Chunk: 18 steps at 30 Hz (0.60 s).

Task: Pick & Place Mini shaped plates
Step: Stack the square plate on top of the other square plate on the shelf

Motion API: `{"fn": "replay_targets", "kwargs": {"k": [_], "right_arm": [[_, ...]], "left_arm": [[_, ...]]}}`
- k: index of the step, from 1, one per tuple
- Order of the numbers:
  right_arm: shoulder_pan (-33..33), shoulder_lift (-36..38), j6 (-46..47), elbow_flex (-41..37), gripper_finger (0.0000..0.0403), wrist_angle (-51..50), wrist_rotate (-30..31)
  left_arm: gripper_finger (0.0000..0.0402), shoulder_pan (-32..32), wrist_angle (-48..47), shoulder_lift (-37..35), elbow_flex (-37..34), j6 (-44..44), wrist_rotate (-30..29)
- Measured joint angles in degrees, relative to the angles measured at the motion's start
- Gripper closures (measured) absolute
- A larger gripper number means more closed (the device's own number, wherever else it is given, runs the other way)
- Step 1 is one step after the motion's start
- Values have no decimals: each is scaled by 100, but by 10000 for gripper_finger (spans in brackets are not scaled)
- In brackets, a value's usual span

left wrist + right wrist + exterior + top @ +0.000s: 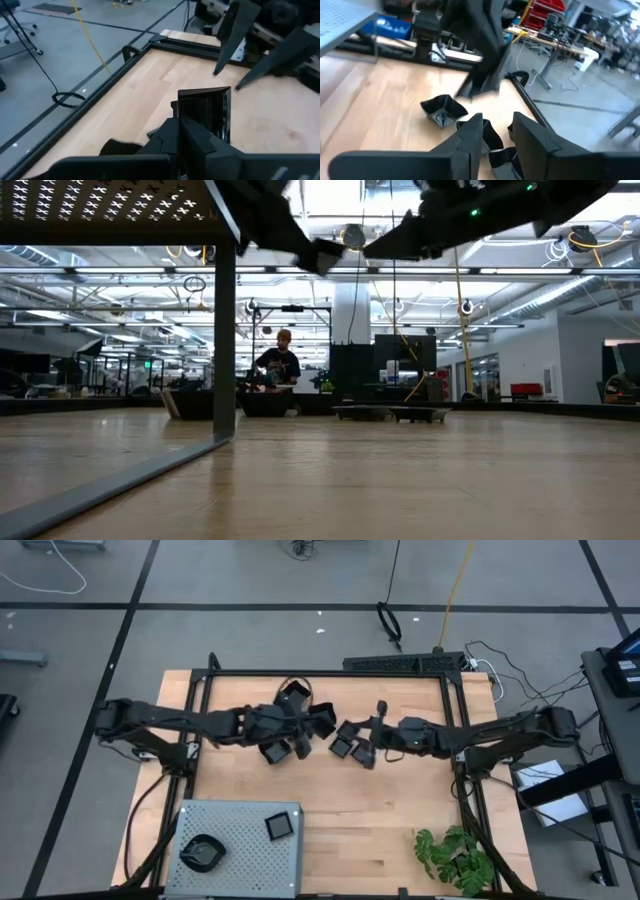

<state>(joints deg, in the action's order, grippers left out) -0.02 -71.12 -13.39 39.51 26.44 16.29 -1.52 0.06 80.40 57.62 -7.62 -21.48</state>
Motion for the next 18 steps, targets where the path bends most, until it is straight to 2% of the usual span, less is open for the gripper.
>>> {"fn": "replay_targets", "kwargs": {"k": [3,5,10,12,15,18], "right_arm": [[98,317,-187,-1,299,-339,-6],[123,461,-104,-2,298,-364,6],[116,773,-35,-22,301,-639,13],[114,853,15,-98,302,-594,15],[116,960,97,-213,302,-391,14],[116,980,246,-255,303,-333,13]], "left_arm": [[397,153,-342,-433,7,-23,33],[396,289,-823,-743,3,-235,389],[384,654,-1621,-1314,2,-719,2774],[390,894,-1728,-1443,2,-902,3395],[396,1364,-1862,-1550,2,-1418,3582],[389,1761,-2131,-1513,2,-1860,3438]]}}
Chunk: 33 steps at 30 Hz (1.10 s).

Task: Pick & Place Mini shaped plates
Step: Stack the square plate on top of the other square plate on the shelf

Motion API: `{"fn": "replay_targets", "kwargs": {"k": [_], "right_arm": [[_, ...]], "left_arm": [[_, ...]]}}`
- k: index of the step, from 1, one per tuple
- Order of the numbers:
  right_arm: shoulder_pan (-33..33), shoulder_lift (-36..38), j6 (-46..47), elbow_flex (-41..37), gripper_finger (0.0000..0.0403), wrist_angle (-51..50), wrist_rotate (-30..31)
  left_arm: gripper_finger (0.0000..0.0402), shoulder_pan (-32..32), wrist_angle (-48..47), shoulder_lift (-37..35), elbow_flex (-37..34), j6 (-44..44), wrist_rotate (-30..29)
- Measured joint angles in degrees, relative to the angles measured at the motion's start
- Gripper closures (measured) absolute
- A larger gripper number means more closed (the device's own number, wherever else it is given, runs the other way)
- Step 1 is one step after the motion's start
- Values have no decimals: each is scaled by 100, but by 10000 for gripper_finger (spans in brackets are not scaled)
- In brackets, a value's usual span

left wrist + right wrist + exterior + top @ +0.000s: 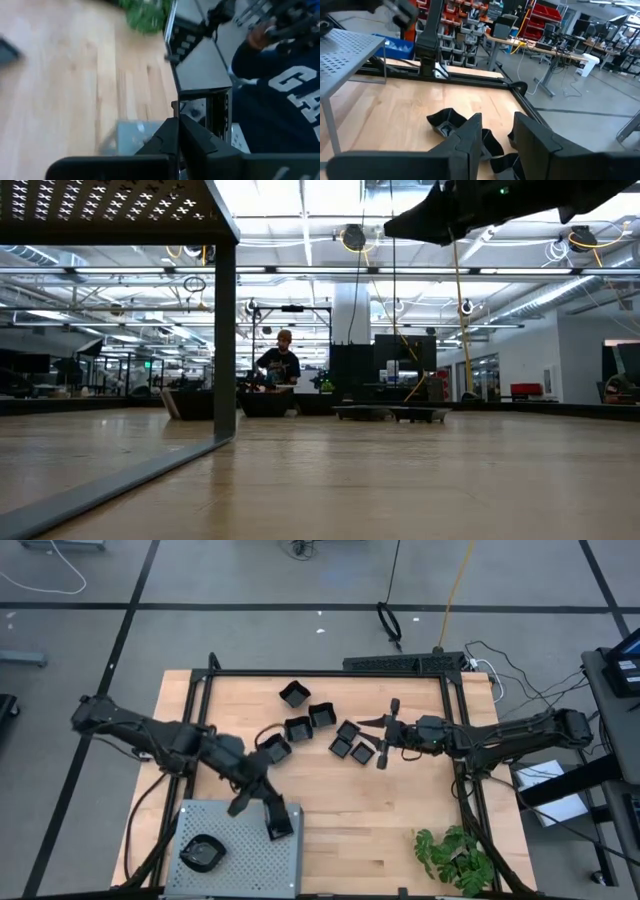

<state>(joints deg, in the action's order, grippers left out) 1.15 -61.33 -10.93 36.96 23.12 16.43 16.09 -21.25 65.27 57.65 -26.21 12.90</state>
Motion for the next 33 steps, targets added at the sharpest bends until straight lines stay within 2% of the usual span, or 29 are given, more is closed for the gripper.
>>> {"fn": "replay_targets", "kwargs": {"k": [4,7,15,21,27,33], "right_arm": [[0,-55,130,-16,303,134,0],[-2,-65,133,-16,303,213,0],[-2,-65,152,-16,303,235,0],[-2,-65,136,-16,303,231,0],[-2,-65,128,-16,303,229,-2],[-2,-65,126,-14,303,188,-2]], "left_arm": [[394,334,-55,248,0,-370,-435],[396,392,-53,487,0,-429,-522],[397,468,-266,1061,-2,-677,-456],[381,466,-223,1129,-2,-733,-427],[379,466,-219,1121,-2,-861,-88],[374,464,-306,1119,-2,-1067,-117]]}}
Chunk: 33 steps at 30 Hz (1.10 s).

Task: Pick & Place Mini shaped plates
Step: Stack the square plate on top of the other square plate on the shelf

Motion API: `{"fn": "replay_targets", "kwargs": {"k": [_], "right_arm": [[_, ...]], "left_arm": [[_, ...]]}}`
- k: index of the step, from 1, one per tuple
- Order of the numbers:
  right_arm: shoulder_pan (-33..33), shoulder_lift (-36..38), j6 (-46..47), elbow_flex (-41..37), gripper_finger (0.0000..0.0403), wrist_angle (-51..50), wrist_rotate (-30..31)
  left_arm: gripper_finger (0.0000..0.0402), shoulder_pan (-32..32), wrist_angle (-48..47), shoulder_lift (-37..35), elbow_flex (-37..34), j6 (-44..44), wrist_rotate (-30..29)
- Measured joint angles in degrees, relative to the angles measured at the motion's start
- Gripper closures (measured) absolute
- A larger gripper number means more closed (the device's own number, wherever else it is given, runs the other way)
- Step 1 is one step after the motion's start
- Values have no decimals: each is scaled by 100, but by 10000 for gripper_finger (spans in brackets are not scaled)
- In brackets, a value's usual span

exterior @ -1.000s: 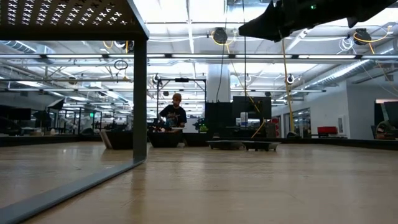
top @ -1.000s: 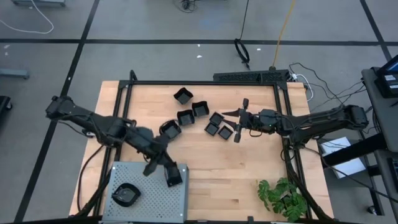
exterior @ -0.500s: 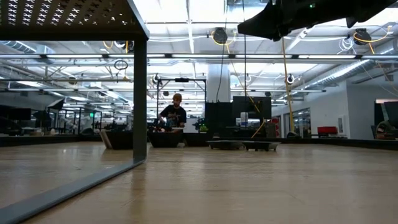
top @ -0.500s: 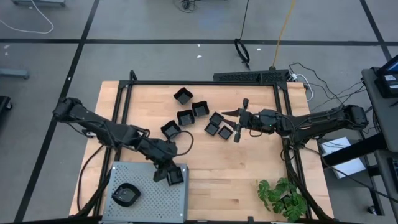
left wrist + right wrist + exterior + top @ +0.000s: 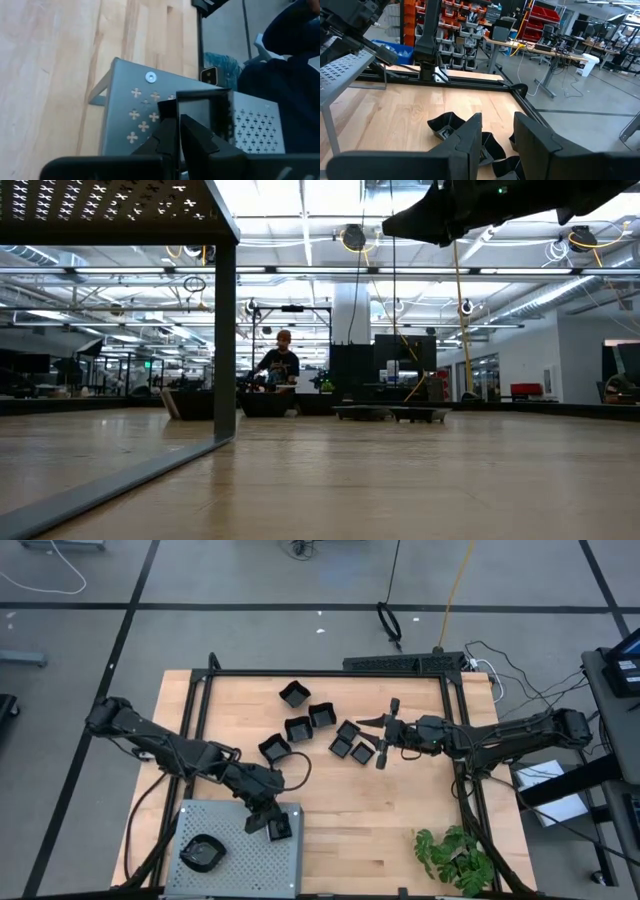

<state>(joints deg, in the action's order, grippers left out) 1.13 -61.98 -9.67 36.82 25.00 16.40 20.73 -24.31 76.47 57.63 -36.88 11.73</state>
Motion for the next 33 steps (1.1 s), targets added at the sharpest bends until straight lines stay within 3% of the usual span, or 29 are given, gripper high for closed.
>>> {"fn": "replay_targets", "kwargs": {"k": [14,18,21,24,28,31,33], "right_arm": [[5,0,332,4,303,8,-15],[9,0,612,4,303,-27,-15],[9,0,683,7,303,-255,-11],[5,0,1440,7,303,-607,125],[-134,-78,2134,9,303,-1714,337],[-298,-293,2558,-17,303,-2355,335],[-406,-473,2782,-189,303,-2270,323]], "left_arm": [[230,87,53,-517,0,245,25],[203,116,158,-781,0,680,-398],[190,103,280,-839,0,1274,-987],[184,31,397,-839,0,2094,-1631],[186,-286,549,-818,0,2904,-2313],[193,-665,1030,-800,-213,3261,-2408],[199,-977,1699,-796,-538,3488,-2063]]}}
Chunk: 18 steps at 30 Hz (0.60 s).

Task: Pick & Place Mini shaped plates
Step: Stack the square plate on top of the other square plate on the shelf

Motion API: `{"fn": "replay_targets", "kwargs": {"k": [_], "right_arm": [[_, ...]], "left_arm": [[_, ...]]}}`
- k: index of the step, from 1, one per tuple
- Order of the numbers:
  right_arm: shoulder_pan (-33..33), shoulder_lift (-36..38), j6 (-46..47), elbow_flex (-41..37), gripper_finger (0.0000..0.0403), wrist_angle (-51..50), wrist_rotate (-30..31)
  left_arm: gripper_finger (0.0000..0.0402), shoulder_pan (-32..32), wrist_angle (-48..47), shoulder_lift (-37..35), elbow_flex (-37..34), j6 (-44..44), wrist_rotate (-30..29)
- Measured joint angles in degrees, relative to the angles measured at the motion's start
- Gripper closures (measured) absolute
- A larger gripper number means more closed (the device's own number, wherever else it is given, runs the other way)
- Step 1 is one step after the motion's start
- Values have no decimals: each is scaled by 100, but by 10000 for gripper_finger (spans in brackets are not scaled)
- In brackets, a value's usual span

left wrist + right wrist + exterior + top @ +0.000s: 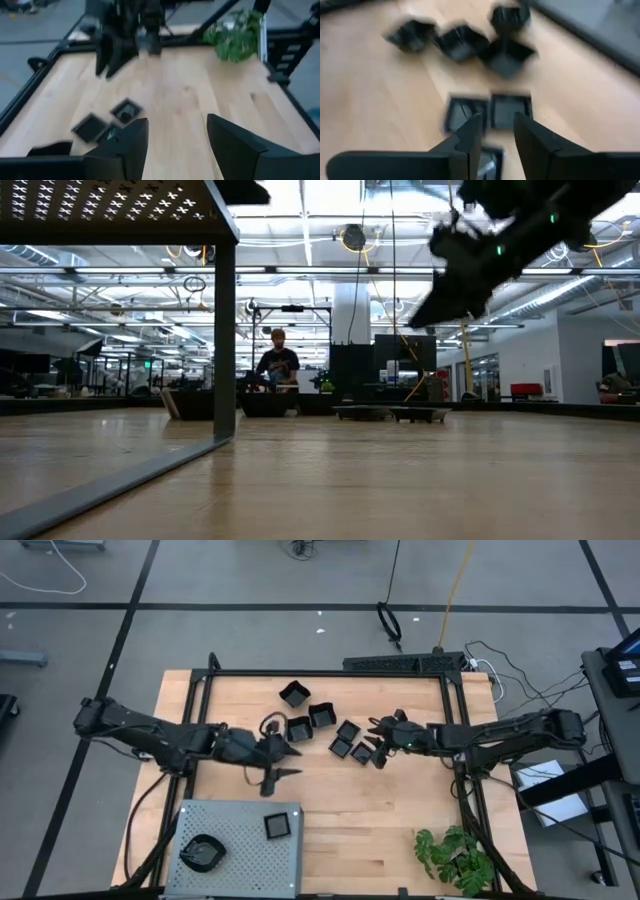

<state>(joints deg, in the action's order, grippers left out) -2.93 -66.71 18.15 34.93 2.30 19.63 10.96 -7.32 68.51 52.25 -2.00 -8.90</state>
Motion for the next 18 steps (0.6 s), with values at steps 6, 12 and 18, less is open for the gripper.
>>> {"fn": "replay_targets", "kwargs": {"k": [6,12,18], "right_arm": [[-245,-511,265,-538,303,280,-18],[-342,-1221,316,-1078,303,1831,-148],[-337,-1737,217,-1197,303,2507,-341]], "left_arm": [[214,-807,1769,2,-933,-89,585],[212,-1159,2476,15,-1359,-377,603],[210,-1228,2575,44,-1370,-475,607]]}}
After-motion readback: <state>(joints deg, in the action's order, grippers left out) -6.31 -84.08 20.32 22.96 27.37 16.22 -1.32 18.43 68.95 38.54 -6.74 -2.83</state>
